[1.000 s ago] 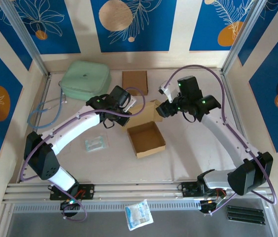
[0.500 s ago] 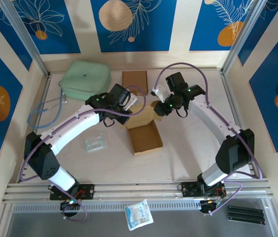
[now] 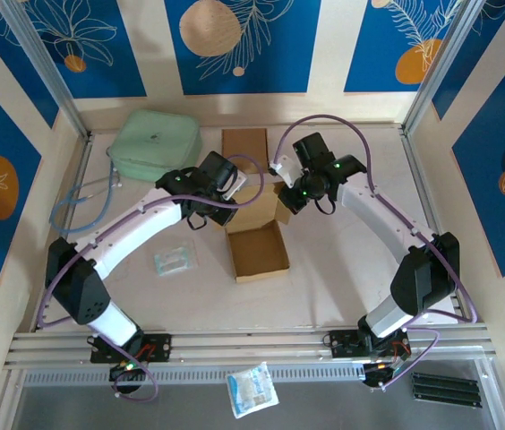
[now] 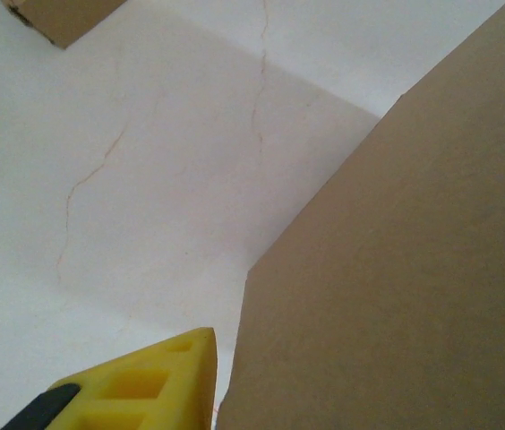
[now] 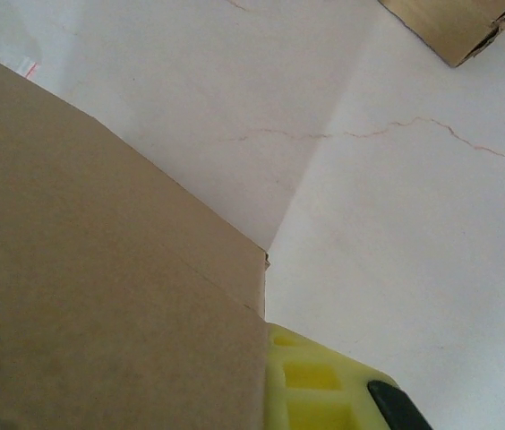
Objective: Fold the paper box
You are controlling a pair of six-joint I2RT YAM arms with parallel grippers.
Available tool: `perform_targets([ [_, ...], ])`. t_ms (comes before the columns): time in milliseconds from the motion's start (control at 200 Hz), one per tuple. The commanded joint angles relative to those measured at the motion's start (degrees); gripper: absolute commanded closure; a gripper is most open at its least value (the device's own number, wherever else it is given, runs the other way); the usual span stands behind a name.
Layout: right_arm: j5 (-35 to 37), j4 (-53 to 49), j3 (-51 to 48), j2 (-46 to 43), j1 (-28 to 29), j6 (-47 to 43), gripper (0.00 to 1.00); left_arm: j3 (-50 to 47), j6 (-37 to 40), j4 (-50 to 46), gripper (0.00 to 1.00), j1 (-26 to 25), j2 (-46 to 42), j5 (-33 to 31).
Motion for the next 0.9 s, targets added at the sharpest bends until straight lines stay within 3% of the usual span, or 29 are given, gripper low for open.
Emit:
perform_targets([
  [0, 2.15, 1.45, 1.22, -1.42, 0.63, 1.19, 1.0, 1.66, -2.37, -3.92, 0.7, 0.95, 1.06, -1.29],
  [210, 4.78, 2.49, 1.32, -1.23, 1.2, 3.76, 1.0, 1.58, -4.22, -6.02, 0.7, 1.49, 1.22, -2.86],
  [415, 6.57, 4.68, 1.32, -1.06, 1.98, 8.09, 1.0, 0.63, -6.93, -3.01, 0.85, 2.64, 1.34, 0.6],
  [615, 8.48, 7.18, 2.16, -0.62, 1.95, 24.38, 1.0, 0.36, -14.75, 3.95, 0.99, 3.24, 1.17, -1.53],
  [765, 6.82, 17.58, -4.09, -3.27, 1.86, 35.84, 1.0, -0.09, -18.8, 11.71, 1.0, 3.4, 1.58, -4.5],
  [895, 13.6, 20.69, -6.23, -3.95, 1.41, 43.23, 1.0, -0.46, -21.97, 15.79, 1.0, 3.67, 3.4, -4.62],
])
